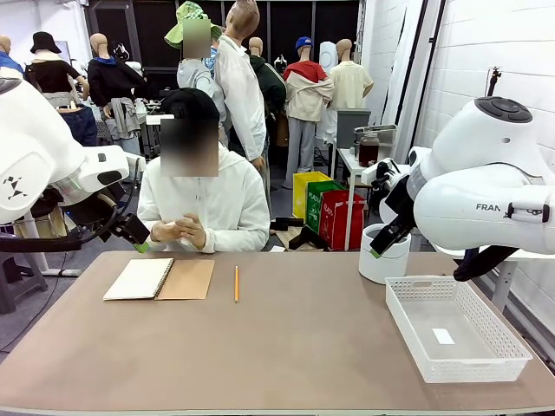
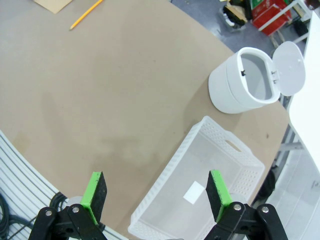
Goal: Sort the paper based on its condition.
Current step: If a person hands you a paper, place it in the Organizing basket , and if it's crumpled, put it in the Trash can.
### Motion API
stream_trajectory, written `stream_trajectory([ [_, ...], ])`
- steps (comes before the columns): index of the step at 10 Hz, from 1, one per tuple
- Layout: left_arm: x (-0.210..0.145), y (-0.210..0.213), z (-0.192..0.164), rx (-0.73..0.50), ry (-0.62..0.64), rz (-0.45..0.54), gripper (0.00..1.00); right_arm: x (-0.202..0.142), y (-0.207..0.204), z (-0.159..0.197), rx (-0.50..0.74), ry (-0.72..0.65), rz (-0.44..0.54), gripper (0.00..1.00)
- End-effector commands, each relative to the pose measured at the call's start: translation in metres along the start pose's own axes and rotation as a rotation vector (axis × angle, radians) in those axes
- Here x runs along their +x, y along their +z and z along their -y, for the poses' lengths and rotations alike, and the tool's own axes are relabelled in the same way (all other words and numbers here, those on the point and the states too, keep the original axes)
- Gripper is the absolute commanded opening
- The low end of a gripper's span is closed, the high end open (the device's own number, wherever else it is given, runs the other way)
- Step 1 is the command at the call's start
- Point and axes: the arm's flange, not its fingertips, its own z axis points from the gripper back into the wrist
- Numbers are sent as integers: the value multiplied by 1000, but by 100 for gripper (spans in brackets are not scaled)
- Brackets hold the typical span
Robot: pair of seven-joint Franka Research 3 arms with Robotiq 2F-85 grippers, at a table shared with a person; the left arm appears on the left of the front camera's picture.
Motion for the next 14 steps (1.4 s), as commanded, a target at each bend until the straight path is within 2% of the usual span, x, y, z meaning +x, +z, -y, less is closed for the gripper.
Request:
stream_trajectory([
  [1,0,1,0,0,-1,2,100,0,0,0,-1,0,0,100],
  [14,0,1,0,0,-1,2,100,0,0,0,-1,0,0,100],
])
